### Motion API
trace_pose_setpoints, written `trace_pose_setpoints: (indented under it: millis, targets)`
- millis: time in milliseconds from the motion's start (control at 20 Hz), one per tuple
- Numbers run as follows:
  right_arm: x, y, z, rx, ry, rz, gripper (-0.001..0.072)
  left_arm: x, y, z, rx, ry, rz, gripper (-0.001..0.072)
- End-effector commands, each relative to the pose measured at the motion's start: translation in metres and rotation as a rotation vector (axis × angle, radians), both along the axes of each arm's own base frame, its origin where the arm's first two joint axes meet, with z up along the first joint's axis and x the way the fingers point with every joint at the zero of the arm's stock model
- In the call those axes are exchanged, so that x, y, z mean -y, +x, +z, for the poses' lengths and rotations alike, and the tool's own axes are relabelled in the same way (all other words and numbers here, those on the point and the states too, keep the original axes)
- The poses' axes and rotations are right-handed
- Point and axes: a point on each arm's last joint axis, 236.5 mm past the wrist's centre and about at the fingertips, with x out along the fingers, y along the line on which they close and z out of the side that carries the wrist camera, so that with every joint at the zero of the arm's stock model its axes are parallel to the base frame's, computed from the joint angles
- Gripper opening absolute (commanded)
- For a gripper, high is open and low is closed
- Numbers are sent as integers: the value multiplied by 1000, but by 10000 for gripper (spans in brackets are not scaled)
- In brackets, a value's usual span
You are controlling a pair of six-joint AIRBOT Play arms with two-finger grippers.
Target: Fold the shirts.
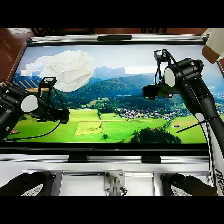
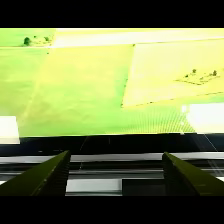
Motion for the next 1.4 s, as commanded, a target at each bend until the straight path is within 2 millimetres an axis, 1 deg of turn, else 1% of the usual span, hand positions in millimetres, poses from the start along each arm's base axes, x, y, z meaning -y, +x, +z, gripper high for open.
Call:
trace_pose_setpoints:
  millis: [0,650,750,800,900,1000,1050,1100,1200,1250,1300,1350]
  targets:
    - [0,0,0,0,0,1,447,0,0,0,0,1,0,686]
    - [0,0,0,0,0,1,446,0,0,0,0,1,0,687]
    - [5,2,1,9,-24,5,446,0,0,0,0,1,0,687]
    - [7,3,2,12,-33,3,446,2,3,0,14,-7,4,686]
    - [7,3,2,13,-35,3,446,12,24,6,106,-52,-4,687]
    - [5,8,4,34,-29,8,446,23,44,14,196,-95,-13,687]
    - [5,8,4,38,-31,12,446,30,56,20,252,-127,-15,687]
    - [6,7,3,30,-37,17,446,41,69,29,313,-186,-8,687]
    - [6,9,4,39,-39,26,446,58,89,47,419,-271,-9,687]
    - [6,10,5,42,-40,27,446,61,94,52,448,-285,-8,687]
    - [6,11,5,47,-40,27,446,55,106,56,495,-273,8,687]
    - [4,13,6,57,-36,31,446,42,120,57,526,-241,39,687]
